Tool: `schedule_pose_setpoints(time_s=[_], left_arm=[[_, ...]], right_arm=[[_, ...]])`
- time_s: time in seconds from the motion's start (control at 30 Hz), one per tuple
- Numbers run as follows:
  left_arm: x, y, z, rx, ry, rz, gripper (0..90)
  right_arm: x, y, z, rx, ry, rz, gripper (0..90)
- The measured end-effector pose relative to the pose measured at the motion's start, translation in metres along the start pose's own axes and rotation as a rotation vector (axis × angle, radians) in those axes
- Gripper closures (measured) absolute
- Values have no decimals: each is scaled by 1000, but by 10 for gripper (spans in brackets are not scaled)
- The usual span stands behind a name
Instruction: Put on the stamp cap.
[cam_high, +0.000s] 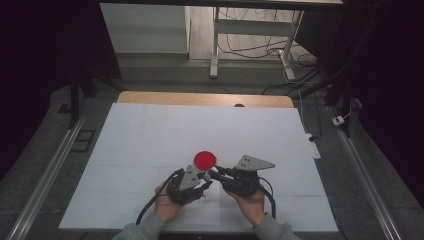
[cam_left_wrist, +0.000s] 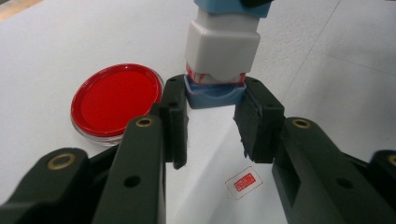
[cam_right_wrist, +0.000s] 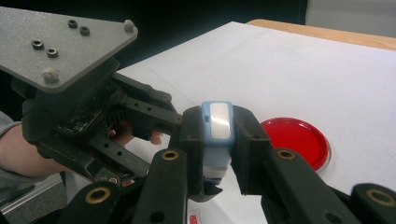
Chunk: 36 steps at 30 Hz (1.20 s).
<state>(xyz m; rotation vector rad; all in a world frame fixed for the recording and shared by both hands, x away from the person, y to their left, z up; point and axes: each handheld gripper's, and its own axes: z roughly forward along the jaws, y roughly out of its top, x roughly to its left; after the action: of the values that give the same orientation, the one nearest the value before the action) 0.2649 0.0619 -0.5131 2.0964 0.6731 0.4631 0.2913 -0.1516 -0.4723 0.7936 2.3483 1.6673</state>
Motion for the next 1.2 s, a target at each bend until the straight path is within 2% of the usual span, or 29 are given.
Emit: schedule_pose_setpoints(time_s=[0.57,0.77,1.2], left_arm=[[-3,0,1,1,28,17,649],[-5,0,1,-1,30,24,649],[-6,0,1,-7,55,42,650]], right_arm=[[-1,-2,2,6,-13,29,745],[-2,-2,2,-2,-2,72,745],[-4,-4,3,-4,1,120,749]])
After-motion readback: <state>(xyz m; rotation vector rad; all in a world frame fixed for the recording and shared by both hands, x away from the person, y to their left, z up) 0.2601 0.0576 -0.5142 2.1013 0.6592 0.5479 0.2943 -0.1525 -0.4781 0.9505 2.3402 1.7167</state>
